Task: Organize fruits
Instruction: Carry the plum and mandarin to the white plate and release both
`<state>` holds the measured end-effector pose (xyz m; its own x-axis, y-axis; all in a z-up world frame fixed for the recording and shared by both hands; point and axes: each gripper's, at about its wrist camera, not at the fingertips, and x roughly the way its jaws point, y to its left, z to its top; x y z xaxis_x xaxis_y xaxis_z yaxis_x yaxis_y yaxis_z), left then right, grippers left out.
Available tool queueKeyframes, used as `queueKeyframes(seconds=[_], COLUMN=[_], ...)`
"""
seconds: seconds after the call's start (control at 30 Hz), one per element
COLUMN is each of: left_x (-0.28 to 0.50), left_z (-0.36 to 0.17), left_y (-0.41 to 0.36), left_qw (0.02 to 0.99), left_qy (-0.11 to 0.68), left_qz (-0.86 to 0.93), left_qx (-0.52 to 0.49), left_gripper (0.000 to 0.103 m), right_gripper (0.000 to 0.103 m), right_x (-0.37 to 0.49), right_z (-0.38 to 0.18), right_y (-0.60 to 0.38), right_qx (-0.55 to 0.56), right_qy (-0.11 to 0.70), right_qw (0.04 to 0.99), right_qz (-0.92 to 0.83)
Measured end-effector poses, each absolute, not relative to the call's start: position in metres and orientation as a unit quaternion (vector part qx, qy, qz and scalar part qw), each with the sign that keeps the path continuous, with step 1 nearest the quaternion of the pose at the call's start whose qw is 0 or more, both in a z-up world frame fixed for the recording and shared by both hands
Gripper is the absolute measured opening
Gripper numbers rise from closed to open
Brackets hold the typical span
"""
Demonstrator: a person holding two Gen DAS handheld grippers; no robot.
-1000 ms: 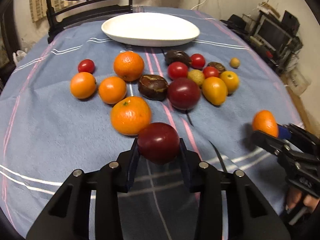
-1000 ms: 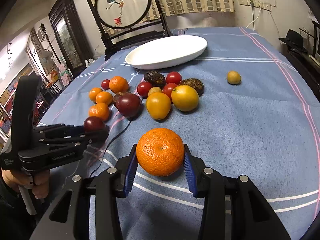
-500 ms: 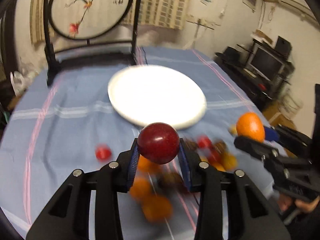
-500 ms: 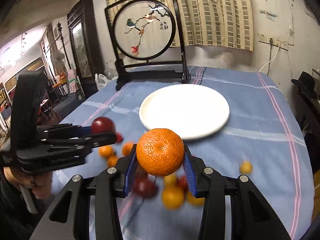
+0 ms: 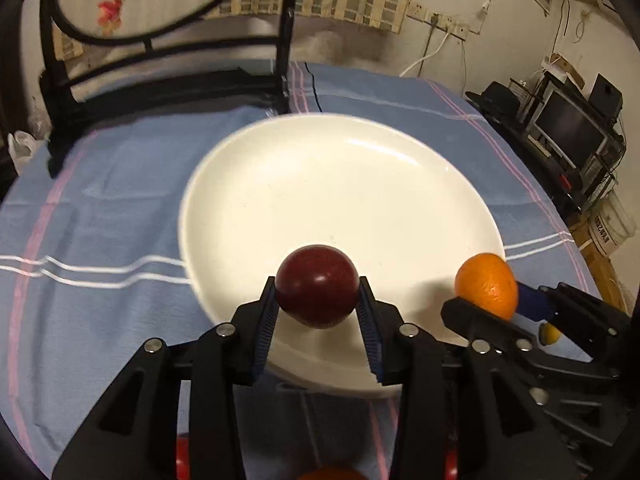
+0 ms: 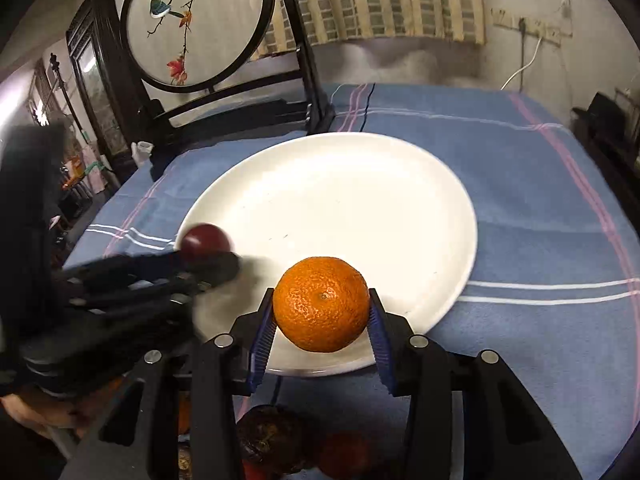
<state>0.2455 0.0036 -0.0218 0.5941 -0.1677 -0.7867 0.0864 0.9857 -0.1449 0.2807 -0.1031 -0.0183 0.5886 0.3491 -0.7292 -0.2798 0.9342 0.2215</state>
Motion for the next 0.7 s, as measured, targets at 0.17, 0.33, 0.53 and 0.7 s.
queueKeyframes(seconds=[0.17, 0.33, 0.53, 0.7], left_x=[0.238, 0.217, 0.154, 0.107], left_z=[-0.015, 0.008, 0.037, 0.029], left_y=[0.004, 0.012, 0.035, 0.047], left_qw=[0.903, 0.907, 0.926, 0.927], left_qy=[0.425, 0.413, 0.373, 0.372], left_qz=[-0.060, -0.068, -0.055, -0.041], left_qx=[-0.031, -0.047, -0.029, -0.007], left_gripper=[0.068, 0.069, 0.090, 0.092], right_gripper=[0.060, 0.060, 0.073, 0.075], right_x=[0.275, 0.260, 0.211, 0.157], right_z=[-0.012, 0.000, 0.015, 0.004], right_y=[-0.108, -0.108, -0.120, -0.123], right_qx=[0.047, 0.033, 0.023, -0.009], right_qy=[0.406, 0.394, 0.370, 0.375], right_qw=[0.897, 0.903, 0.912, 0.911], right_qz=[0.170, 0.169, 0.175, 0.171])
